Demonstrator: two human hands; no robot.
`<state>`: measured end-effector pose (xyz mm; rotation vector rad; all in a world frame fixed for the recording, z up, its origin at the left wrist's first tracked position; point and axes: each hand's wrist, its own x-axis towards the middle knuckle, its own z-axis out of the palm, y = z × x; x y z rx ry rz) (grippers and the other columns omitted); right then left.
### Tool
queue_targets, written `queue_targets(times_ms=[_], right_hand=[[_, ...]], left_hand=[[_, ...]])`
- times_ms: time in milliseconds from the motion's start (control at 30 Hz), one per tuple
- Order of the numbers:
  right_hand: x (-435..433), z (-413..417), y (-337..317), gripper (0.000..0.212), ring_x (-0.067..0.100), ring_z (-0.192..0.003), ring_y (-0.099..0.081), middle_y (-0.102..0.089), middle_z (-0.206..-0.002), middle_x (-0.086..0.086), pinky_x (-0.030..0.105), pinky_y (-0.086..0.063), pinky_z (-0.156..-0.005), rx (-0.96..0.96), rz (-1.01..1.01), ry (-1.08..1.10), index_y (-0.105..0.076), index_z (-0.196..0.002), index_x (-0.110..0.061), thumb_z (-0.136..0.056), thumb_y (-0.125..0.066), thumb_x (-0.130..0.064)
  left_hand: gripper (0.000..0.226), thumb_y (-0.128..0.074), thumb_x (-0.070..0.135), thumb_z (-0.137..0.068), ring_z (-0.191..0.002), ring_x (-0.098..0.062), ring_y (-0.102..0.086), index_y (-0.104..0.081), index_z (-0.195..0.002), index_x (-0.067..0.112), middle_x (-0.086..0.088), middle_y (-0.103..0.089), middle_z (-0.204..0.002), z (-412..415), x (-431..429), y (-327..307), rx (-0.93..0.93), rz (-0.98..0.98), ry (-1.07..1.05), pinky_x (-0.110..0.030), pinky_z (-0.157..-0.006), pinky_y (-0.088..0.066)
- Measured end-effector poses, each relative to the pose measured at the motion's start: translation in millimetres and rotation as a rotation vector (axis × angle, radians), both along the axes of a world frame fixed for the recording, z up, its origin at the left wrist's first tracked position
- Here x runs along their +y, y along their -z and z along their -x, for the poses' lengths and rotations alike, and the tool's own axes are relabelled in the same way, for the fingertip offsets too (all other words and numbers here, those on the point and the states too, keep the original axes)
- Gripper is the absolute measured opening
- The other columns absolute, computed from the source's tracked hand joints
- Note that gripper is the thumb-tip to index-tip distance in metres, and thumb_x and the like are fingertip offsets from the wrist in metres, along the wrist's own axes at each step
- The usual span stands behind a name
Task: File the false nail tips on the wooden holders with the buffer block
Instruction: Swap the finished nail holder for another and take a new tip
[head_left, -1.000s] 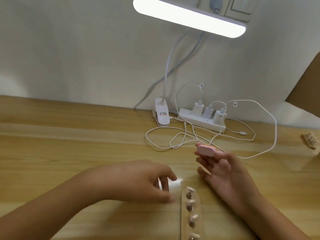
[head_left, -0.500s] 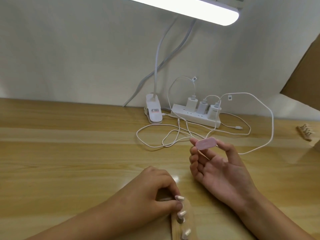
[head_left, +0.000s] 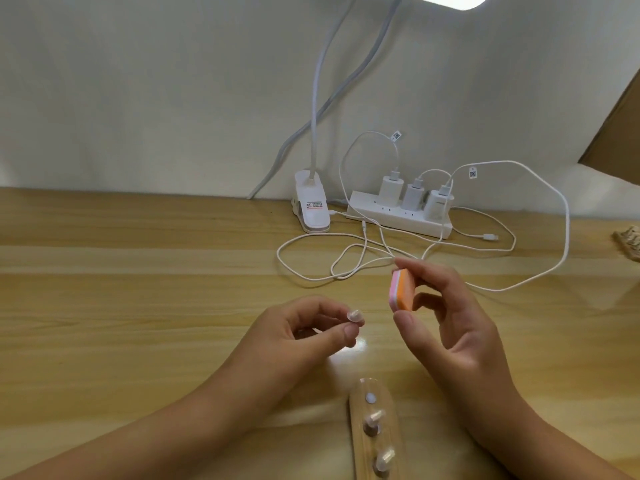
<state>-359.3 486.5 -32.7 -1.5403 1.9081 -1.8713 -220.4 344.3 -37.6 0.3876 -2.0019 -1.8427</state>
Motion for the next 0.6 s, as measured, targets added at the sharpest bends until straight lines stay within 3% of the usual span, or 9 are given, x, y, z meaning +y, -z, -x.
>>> queue_targets(times_ms=[133,200,267,333,400,500,533,600], right_hand=[[1,-4,3,0.054,0.026,-0.115,-0.059,-0.062,-0.123,-0.004,0.035,-0.048,-0.089,0.184,0.014,-0.042,-0.052,-0.134,-0.020,-0.082,-0.066,-0.025],[-1,-6,4,0.049,0.024,-0.117,-0.060,-0.064,-0.124,-0.004,0.035,-0.047,-0.093,0.284,-0.020,-0.098,-0.055,-0.129,-0.019,-0.082,-0.069,-0.021],[-5,-1,3,0.039,0.018,-0.119,-0.059,-0.066,-0.121,-0.011,0.034,-0.045,-0.098,0.292,-0.088,-0.065,-0.064,-0.120,-0.022,-0.082,-0.071,-0.021],[-4,5,2,0.036,0.015,-0.118,-0.058,-0.067,-0.117,-0.015,0.035,-0.045,-0.097,0.154,-0.114,0.008,-0.066,-0.116,-0.027,-0.081,-0.070,-0.022],[-2,5,-2,0.034,0.017,-0.119,-0.058,-0.067,-0.118,-0.013,0.034,-0.045,-0.096,0.135,-0.070,0.010,-0.065,-0.117,-0.026,-0.083,-0.067,-0.026],[0,-3,0,0.034,0.017,-0.118,-0.059,-0.066,-0.118,-0.010,0.030,-0.042,-0.100,0.366,-0.039,-0.060,-0.065,-0.119,-0.019,-0.085,-0.063,-0.021],[-1,-2,1,0.034,0.014,-0.118,-0.058,-0.066,-0.118,-0.013,0.027,-0.041,-0.101,0.376,-0.075,-0.062,-0.066,-0.118,-0.021,-0.085,-0.064,-0.022],[-4,1,2,0.033,0.011,-0.118,-0.056,-0.066,-0.114,-0.017,0.022,-0.041,-0.098,0.273,-0.124,-0.032,-0.066,-0.117,-0.029,-0.084,-0.067,-0.025]], left_hand=[[0.017,-0.072,0.049,-0.078,-0.077,-0.010,-0.055,-0.076,-0.090,0.038,0.008,-0.072,-0.082,1,0,2,-0.003,0.054,0.026,-0.025,-0.072,-0.042],[0.025,-0.067,0.052,-0.076,-0.075,-0.012,-0.053,-0.076,-0.092,0.034,0.003,-0.073,-0.087,1,2,4,0.014,0.116,0.052,-0.027,-0.071,-0.041],[0.021,-0.067,0.048,-0.082,-0.068,-0.004,-0.050,-0.076,-0.093,0.032,0.010,-0.070,-0.081,1,4,4,0.029,0.174,0.061,-0.018,-0.066,-0.039],[0.015,-0.067,0.042,-0.085,-0.064,0.005,-0.050,-0.077,-0.092,0.033,0.018,-0.067,-0.076,0,4,4,0.038,0.182,0.058,-0.008,-0.062,-0.037],[0.014,-0.064,0.042,-0.087,-0.064,0.005,-0.051,-0.076,-0.093,0.038,0.020,-0.067,-0.078,1,4,3,0.017,0.199,0.054,-0.006,-0.061,-0.037],[0.017,-0.058,0.045,-0.084,-0.073,-0.024,-0.057,-0.072,-0.093,0.040,0.013,-0.070,-0.083,2,3,5,0.005,0.219,0.051,-0.026,-0.067,-0.046],[0.018,-0.057,0.045,-0.084,-0.078,-0.028,-0.059,-0.071,-0.093,0.040,0.011,-0.070,-0.085,3,2,5,0.004,0.218,0.055,-0.034,-0.071,-0.048],[0.018,-0.056,0.043,-0.084,-0.080,-0.023,-0.061,-0.072,-0.093,0.042,0.013,-0.070,-0.083,2,2,6,0.003,0.198,0.057,-0.032,-0.075,-0.050]])
